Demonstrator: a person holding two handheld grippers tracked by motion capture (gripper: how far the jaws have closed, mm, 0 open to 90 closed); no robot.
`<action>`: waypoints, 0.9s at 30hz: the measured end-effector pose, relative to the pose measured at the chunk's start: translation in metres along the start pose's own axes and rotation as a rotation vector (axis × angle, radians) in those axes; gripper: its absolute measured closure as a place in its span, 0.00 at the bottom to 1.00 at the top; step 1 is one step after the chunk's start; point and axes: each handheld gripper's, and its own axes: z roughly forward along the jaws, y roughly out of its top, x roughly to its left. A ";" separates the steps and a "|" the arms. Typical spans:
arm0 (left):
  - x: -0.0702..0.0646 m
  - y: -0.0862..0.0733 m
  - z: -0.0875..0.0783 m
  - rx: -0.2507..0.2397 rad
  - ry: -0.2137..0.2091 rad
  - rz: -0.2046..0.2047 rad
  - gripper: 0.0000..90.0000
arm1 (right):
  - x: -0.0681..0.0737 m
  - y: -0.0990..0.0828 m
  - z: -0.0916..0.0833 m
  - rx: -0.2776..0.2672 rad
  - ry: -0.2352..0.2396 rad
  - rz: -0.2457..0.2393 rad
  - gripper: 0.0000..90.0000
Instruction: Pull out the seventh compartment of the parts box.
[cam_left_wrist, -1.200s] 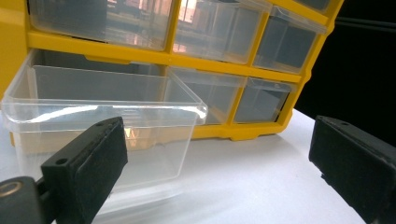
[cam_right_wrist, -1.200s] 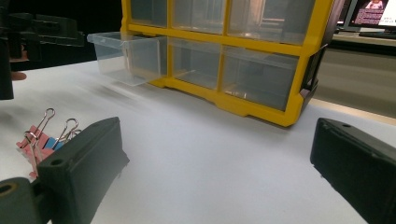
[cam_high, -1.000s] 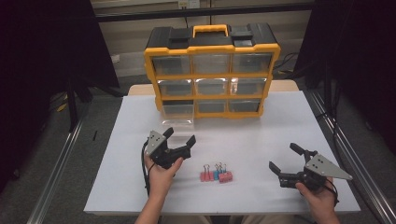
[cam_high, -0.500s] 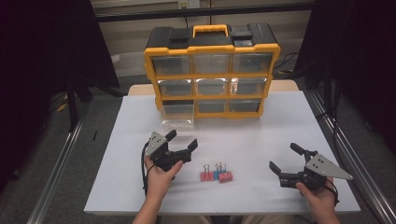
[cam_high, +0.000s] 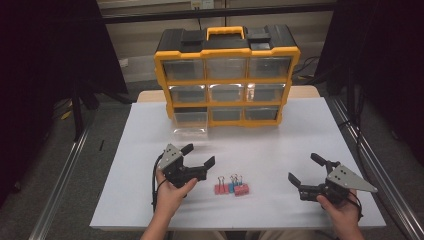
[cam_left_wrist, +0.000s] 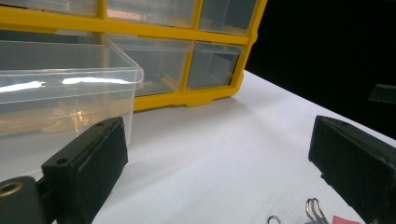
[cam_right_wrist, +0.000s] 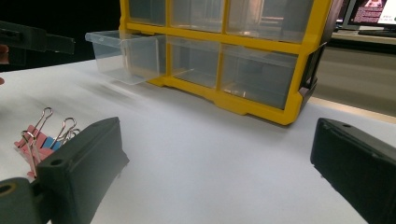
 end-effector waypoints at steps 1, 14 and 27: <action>0.000 0.000 0.000 0.003 -0.007 0.005 0.05 | 0.000 0.000 0.000 -0.001 0.003 0.003 0.03; -0.006 -0.002 -0.003 0.012 -0.052 -0.014 0.06 | 0.000 0.000 0.001 -0.001 0.002 0.009 0.03; -0.012 -0.003 -0.003 0.066 -0.124 0.008 0.06 | -0.002 0.001 0.001 -0.002 0.001 0.014 0.02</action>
